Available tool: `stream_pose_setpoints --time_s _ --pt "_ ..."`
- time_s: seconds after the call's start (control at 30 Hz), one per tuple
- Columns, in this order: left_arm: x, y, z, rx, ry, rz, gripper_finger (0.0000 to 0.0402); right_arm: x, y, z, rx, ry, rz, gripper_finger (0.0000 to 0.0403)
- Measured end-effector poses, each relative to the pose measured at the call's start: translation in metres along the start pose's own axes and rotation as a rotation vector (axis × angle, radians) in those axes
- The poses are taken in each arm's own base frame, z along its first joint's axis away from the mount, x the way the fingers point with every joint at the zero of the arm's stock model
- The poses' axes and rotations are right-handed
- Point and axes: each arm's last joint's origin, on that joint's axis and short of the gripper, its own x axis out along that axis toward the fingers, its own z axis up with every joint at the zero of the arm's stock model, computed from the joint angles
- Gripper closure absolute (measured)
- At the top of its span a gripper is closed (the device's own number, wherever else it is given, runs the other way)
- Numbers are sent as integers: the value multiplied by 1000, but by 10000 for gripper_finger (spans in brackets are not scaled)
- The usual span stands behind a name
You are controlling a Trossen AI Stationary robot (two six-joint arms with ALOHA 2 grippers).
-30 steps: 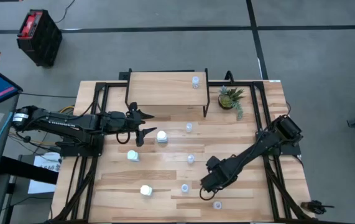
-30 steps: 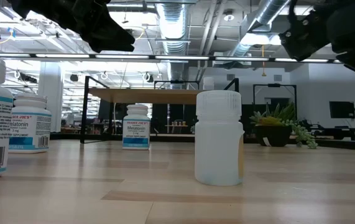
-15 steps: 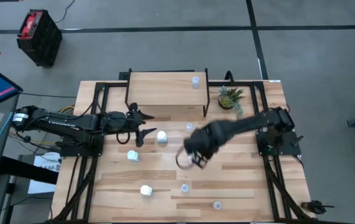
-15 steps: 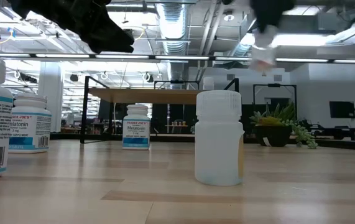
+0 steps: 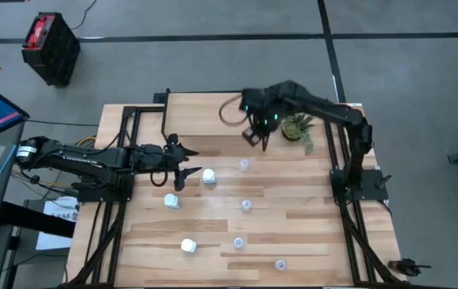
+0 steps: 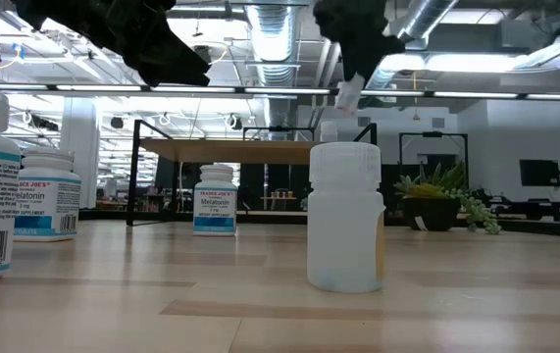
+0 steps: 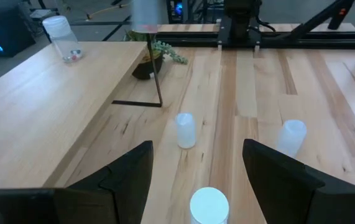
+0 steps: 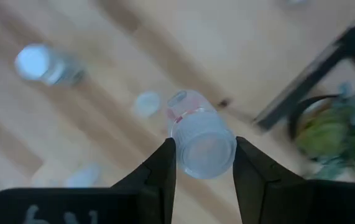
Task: Pick and place medicine bottles onto shelf by color
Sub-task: Put the transparent pill bottle on the shelf aligned with the other transparent pill bottle
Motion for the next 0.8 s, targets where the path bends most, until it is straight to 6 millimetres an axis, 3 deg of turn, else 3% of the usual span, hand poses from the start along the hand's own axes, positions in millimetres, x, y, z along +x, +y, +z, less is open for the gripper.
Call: stream_pose_setpoints --time_s 0.3,0.8 --pt "0 0 -1 4 15 0 164 3 -40 30 85 -92 15 276" --pt "0 0 -1 2 8 3 164 1 -42 46 111 -210 120 276"
